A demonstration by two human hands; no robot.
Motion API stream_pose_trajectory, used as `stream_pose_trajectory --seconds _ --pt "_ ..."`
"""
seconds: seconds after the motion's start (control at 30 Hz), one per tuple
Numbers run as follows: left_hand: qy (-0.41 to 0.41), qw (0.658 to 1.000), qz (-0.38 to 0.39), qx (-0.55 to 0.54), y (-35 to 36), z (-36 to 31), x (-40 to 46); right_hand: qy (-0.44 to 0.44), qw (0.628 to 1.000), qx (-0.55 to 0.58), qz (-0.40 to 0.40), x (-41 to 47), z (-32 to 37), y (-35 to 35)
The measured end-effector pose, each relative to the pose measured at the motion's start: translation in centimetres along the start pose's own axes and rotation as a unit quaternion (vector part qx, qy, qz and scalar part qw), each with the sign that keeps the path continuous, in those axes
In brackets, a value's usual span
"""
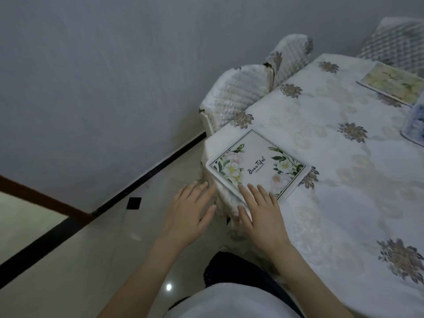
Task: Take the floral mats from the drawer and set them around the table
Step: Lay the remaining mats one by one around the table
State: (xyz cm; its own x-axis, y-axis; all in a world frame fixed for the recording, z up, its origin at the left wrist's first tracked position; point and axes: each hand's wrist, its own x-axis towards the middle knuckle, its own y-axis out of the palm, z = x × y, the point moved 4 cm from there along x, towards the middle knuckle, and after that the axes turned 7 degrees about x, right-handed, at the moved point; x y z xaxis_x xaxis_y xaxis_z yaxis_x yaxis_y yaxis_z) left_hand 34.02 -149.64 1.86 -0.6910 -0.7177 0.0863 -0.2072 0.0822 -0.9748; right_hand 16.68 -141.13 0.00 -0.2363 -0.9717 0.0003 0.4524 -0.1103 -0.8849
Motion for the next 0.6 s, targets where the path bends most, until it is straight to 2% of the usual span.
stream_pose_trajectory --seconds 0.3,0.6 --pt "0.107 0.993 0.035 -0.030 0.8 1.4 12.2 0.114 0.992 0.005 -0.061 6.4 -3.1 -2.7" --pt "0.259 0.962 0.078 -0.020 3.4 1.9 20.7 0.248 0.962 0.008 -0.112 8.9 -3.5 -1.4"
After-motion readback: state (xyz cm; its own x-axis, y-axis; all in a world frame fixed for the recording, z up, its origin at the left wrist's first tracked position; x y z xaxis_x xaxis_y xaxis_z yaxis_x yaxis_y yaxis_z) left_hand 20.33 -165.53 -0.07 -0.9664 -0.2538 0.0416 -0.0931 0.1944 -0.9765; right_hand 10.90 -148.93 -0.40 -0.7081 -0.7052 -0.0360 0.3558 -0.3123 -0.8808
